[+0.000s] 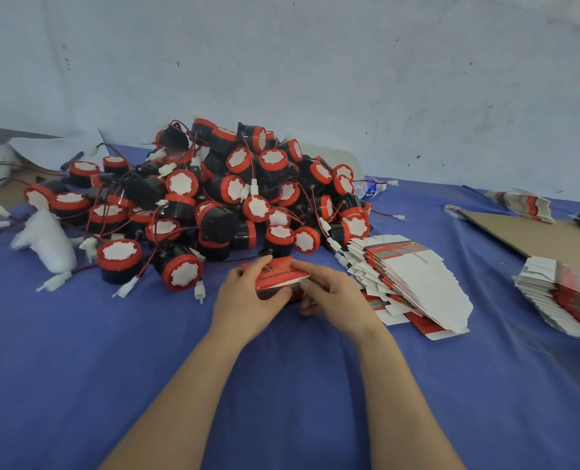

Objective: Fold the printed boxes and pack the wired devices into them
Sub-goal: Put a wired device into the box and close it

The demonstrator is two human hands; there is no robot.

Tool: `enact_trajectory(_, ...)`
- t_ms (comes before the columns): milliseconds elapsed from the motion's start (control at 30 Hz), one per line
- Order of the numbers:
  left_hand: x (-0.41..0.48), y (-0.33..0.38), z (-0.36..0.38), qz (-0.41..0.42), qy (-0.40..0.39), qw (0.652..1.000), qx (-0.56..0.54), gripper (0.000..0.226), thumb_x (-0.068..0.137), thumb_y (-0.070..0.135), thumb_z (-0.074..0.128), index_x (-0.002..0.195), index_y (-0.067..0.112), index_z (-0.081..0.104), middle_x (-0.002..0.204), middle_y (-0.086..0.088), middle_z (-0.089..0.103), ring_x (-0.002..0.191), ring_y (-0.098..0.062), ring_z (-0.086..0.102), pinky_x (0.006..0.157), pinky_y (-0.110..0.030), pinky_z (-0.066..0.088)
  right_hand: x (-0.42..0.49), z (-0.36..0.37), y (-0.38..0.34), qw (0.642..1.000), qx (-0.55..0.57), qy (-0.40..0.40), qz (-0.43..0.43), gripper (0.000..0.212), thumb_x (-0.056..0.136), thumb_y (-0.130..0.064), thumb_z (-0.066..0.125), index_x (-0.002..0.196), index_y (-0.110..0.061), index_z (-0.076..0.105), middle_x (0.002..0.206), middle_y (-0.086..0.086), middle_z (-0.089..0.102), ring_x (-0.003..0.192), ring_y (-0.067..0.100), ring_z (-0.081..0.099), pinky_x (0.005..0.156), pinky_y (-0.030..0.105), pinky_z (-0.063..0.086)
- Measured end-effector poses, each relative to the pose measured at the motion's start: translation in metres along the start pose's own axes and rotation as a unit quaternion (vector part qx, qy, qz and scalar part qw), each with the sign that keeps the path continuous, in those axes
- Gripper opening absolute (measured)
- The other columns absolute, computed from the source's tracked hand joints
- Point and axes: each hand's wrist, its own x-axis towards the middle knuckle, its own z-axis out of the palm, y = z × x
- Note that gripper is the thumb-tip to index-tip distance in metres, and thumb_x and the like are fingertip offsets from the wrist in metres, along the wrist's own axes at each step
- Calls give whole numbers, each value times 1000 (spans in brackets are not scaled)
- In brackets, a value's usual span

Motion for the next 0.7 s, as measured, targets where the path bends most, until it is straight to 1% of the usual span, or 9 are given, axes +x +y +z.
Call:
enact_trajectory(100,0,0,0,3,-6,1000,12,65,87,45,63,145,41,33,143,-3,37,128,-23,44,104,-35,43,1,6,4,998,-37,53,-21,33,98,-6,49,125,-23,59,71,4,64,55,8,60,62,21,54)
enact_trajectory(167,0,0,0,5,-3,1000,20,64,89,44,62,146,40,32,143,-5,36,127,-23,44,103,-35,43,0,13,5,993,-17,111,-28,27,96,-6,53,118,-19,64,73,-1,65,54,11,59,61,22,53)
enact_trajectory(233,0,0,1,6,0,1000,29,65,90,43,61,146,40,30,143,-5,36,127,-24,45,101,-34,43,-1,21,6,988,18,152,-24,22,95,-6,55,108,-20,66,71,-3,65,54,11,59,59,21,52)
enact_trajectory(333,-1,0,3,9,2,999,40,65,91,43,60,147,40,28,142,-7,36,128,-24,43,101,-34,43,-1,25,5,979,57,195,-3,15,94,-11,57,92,-23,65,64,-4,64,55,10,61,57,20,53)
enact_trajectory(400,-1,0,4,7,5,999,43,65,91,44,59,148,41,27,142,-7,35,128,-24,43,101,-34,43,0,26,5,976,51,211,1,14,95,-14,57,87,-22,65,65,-4,65,56,7,61,59,20,54)
enact_trajectory(467,-1,0,6,4,10,999,48,65,91,45,58,148,41,26,142,-6,35,127,-24,43,100,-34,43,2,28,5,973,21,231,2,13,96,-17,56,87,-21,65,71,-7,66,63,4,63,62,14,52)
enact_trajectory(567,-2,1,8,-3,20,998,59,65,92,46,55,149,41,23,142,-8,35,128,-26,41,102,-37,43,5,34,5,961,-55,271,7,14,96,-19,56,94,-16,69,77,-14,62,71,1,59,61,3,42)
enact_trajectory(633,-3,2,9,-9,28,997,65,64,93,47,54,149,41,23,142,-8,34,128,-27,40,103,-39,42,6,37,4,956,-100,274,7,17,97,-20,54,98,-13,70,78,-12,61,70,1,56,60,5,40)
enact_trajectory(700,-3,3,9,-14,30,997,64,63,94,47,53,149,41,24,142,-9,34,128,-27,40,104,-41,41,5,39,2,954,-156,257,4,21,98,-23,52,99,-13,70,79,-8,62,69,4,56,62,10,42)
